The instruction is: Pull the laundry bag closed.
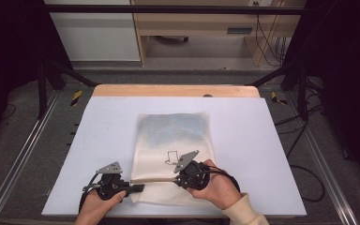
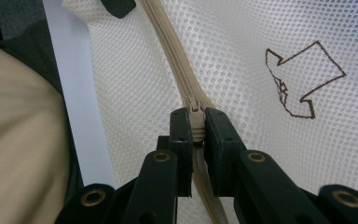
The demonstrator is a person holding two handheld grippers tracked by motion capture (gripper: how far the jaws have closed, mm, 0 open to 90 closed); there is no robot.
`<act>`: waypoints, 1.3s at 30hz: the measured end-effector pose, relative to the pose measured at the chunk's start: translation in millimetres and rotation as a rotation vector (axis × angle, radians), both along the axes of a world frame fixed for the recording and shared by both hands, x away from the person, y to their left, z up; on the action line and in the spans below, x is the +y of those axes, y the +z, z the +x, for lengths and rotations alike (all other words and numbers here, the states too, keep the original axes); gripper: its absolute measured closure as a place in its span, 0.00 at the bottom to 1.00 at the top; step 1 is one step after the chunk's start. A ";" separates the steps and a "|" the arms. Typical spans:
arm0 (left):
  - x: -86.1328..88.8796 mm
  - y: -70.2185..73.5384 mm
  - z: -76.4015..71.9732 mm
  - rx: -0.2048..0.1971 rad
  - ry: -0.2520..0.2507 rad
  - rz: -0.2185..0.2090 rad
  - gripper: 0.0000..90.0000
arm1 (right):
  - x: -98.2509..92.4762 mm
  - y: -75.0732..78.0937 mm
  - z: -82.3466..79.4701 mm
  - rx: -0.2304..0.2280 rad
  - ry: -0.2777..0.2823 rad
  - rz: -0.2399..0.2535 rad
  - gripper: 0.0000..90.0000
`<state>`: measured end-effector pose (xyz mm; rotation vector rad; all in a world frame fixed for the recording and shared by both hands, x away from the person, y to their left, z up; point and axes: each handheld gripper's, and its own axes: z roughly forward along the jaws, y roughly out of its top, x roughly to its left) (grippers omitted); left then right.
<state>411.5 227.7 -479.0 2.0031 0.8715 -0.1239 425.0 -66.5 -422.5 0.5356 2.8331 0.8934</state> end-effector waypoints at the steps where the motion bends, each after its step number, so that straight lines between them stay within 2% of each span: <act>1: -0.4 0.1 -0.2 -0.001 0.000 -0.001 0.94 | -1.3 0.2 -0.9 0.009 -0.011 0.008 0.91; 4: -0.6 -0.2 -0.2 0.001 -0.002 0.000 0.94 | -2.9 -0.1 -0.4 -0.001 -0.002 0.007 0.91; 26: 0.0 -0.5 0.1 0.000 0.002 0.005 0.94 | -19.4 -0.6 -3.5 0.006 -0.052 0.018 0.91; 39: 0.0 -0.7 0.1 0.001 0.002 0.005 0.94 | -24.3 -1.6 -4.2 0.006 -0.059 0.021 0.91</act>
